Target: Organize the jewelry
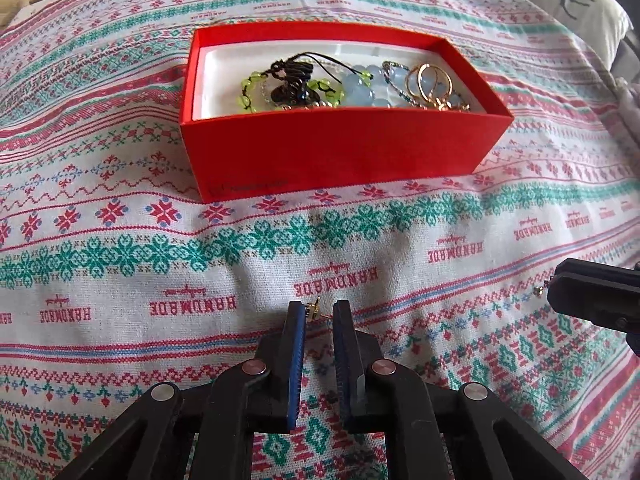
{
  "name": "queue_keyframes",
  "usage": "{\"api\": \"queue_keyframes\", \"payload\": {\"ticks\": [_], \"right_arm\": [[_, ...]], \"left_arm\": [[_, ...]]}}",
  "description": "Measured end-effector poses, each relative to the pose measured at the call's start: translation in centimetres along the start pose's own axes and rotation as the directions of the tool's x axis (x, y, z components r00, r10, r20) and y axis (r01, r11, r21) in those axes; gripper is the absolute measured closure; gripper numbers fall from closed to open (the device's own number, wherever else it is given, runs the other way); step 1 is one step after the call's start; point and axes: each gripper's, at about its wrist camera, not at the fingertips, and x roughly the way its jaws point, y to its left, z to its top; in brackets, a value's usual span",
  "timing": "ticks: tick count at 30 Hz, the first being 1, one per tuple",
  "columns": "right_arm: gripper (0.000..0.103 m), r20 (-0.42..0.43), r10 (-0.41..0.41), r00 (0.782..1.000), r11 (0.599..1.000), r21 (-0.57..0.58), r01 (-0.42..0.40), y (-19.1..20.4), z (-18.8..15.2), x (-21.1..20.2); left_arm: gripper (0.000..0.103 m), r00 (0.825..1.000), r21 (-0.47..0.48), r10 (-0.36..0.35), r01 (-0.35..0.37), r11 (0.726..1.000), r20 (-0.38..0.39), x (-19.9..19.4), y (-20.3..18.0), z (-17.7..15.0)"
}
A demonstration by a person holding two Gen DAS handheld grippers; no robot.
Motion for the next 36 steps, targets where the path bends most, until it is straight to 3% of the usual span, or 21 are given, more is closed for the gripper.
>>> {"api": "queue_keyframes", "payload": {"ticks": [16,32,36], "right_arm": [[0.098,0.123,-0.023,0.992,0.993,0.117,0.009,-1.8,5.3,-0.1],[0.097,0.174,0.016,0.985,0.979,0.200,-0.051,-4.5,8.9,2.6],[0.094,0.179,0.060,0.982,0.965,0.240,-0.103,-5.1,9.3,2.8]], "left_arm": [[0.093,0.984,-0.054,0.014,-0.004,0.999,0.176,-4.2,1.2,5.2],[0.091,0.982,-0.044,0.061,-0.054,0.998,0.177,-1.4,1.0,7.5],[0.076,0.982,-0.050,0.065,-0.057,0.997,0.177,-1.7,1.2,7.5]]}}
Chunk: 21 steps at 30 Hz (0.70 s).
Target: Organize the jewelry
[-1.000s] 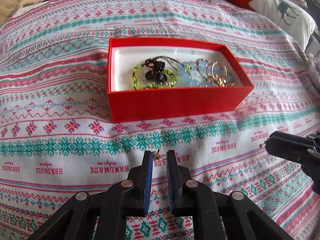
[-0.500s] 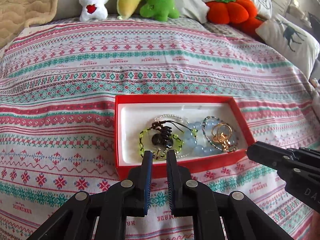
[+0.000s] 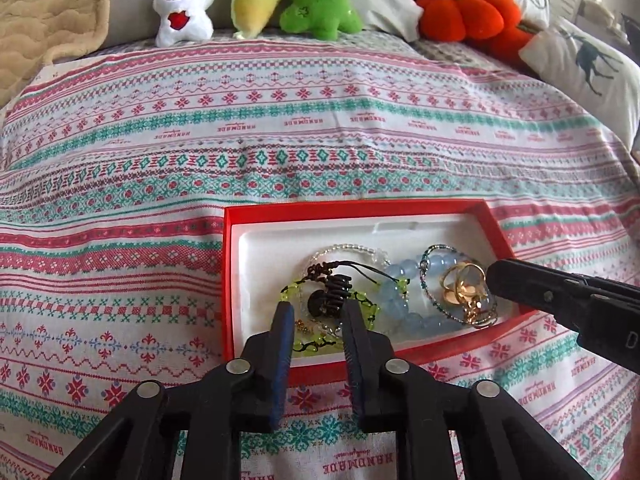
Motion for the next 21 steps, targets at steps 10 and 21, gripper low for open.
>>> {"api": "queue_keyframes", "payload": {"ticks": [10,21], "right_arm": [[0.064,0.011,-0.006,1.000,1.000,0.002,0.006,-0.3,-0.5,-2.4],[0.019,-0.055,-0.248,0.967,0.968,-0.037,0.247,-0.9,-5.6,-5.3]], "left_arm": [[0.036,0.999,-0.028,0.027,-0.028,0.999,-0.025,-2.3,0.1,-1.9],[0.000,0.980,0.008,0.162,-0.162,0.987,-0.119,-4.6,-0.9,-7.1]]}}
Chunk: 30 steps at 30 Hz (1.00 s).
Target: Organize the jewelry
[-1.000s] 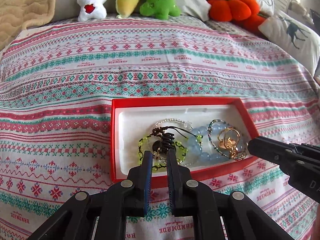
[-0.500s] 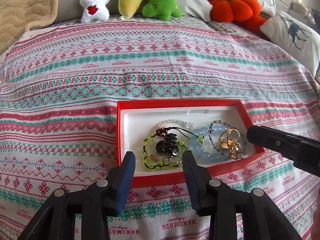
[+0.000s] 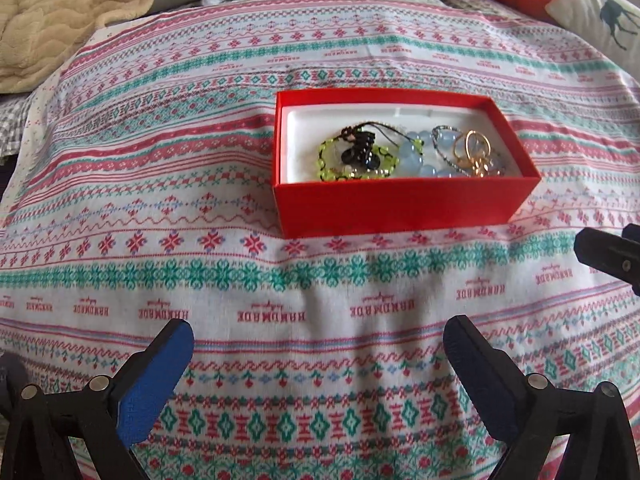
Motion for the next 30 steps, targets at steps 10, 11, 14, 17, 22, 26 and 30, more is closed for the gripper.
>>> {"api": "queue_keyframes", "payload": {"ticks": [10,11,14,17,22,26,30], "right_arm": [[0.001,-0.059,-0.143,0.988,0.988,-0.073,0.139,1.0,-4.6,-1.2],[0.001,-0.059,-0.143,0.988,0.988,-0.074,0.139,1.0,-4.7,-1.3],[0.001,-0.057,-0.149,0.987,0.985,-0.092,0.143,1.5,-5.0,-1.2],[0.001,-0.056,-0.161,0.985,0.980,-0.126,0.153,2.3,-5.0,-0.9],[0.001,-0.065,-0.163,0.985,0.978,-0.144,0.152,3.2,-4.9,-0.3],[0.001,-0.077,-0.164,0.983,0.977,-0.151,0.151,3.5,-4.9,0.1],[0.001,-0.086,-0.168,0.982,0.976,-0.154,0.154,3.6,-5.0,0.5]], "left_arm": [[0.000,0.996,-0.007,0.034,-0.035,0.999,-0.086,-0.2,0.4,-3.4],[0.000,0.996,-0.010,0.030,-0.031,0.999,-0.089,-0.2,0.6,-3.5],[0.000,0.996,-0.007,0.040,-0.040,0.999,-0.082,-0.3,0.7,-3.7],[0.000,0.996,-0.008,0.043,-0.043,0.999,-0.075,-0.3,0.8,-3.6],[0.000,0.997,-0.017,0.039,-0.041,0.999,-0.070,-0.3,1.0,-3.4],[0.000,0.997,-0.016,0.037,-0.038,0.999,-0.071,-0.2,0.9,-3.3],[0.000,0.997,-0.011,0.040,-0.041,0.999,-0.071,-0.1,0.7,-3.3]]}}
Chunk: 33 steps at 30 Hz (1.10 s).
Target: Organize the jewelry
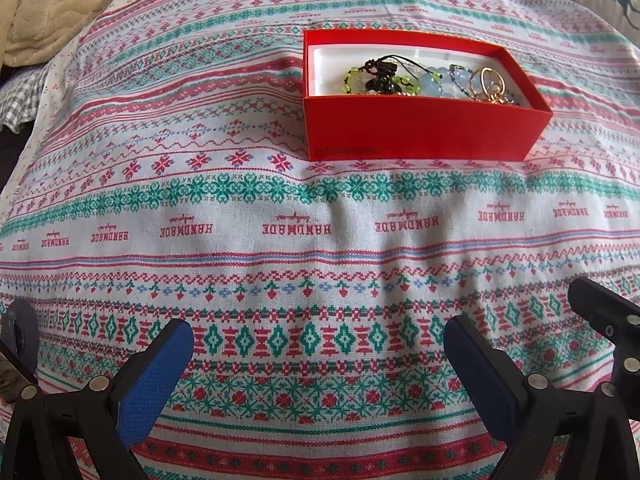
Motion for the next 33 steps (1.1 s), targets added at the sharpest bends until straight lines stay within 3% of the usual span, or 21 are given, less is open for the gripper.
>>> {"api": "queue_keyframes", "payload": {"ticks": [33], "right_arm": [[0.001,-0.006,0.000,1.000,1.000,0.005,0.000,-0.28,-0.26,-0.05]], "left_arm": [[0.000,1.000,0.007,0.009,-0.009,1.000,0.013,-0.30,-0.38,-0.17]]}}
